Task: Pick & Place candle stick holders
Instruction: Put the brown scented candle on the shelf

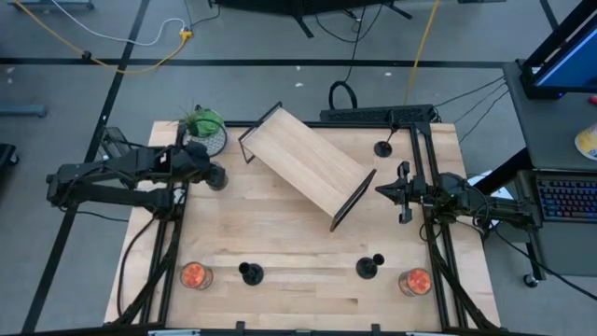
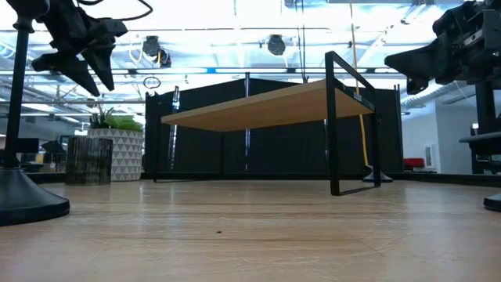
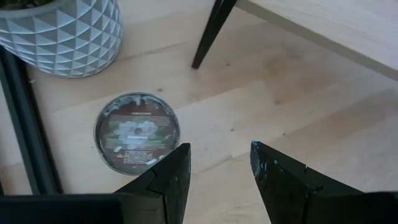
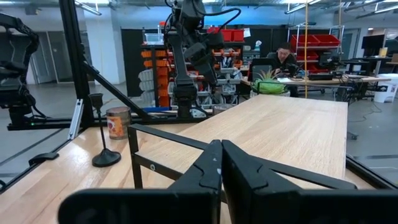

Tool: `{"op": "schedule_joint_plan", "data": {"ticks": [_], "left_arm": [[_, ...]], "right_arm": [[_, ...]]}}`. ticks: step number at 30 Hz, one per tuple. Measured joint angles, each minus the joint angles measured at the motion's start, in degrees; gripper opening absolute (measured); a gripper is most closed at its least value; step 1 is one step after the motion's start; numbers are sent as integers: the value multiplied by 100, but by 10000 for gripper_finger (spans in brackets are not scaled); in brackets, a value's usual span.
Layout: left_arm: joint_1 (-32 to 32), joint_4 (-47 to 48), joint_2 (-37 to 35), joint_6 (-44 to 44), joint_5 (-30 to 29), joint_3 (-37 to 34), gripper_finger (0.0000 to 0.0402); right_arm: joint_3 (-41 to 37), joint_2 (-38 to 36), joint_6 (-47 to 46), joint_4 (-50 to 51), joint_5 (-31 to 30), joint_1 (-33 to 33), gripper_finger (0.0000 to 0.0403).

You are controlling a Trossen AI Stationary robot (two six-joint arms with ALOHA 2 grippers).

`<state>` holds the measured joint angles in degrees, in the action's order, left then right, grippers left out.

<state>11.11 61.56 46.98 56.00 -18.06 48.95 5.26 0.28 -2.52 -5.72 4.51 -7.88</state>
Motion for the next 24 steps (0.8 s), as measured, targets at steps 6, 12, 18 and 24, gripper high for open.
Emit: {"op": "schedule_joint_plan", "data": {"ticks": [6,12,18,24], "left_arm": [[76,226,-11,139,-56,0,173],[81,348,-15,414,-110,0,177],[81,336,-6,368,44,0,241],[81,94,-6,95,46,-2,304]], "right_arm": [[0,-1,0,0,0,-2,0],[0,0,0,0,0,0,0],[0,0,0,0,0,0,0],[0,-1,0,0,0,0,0]]}}
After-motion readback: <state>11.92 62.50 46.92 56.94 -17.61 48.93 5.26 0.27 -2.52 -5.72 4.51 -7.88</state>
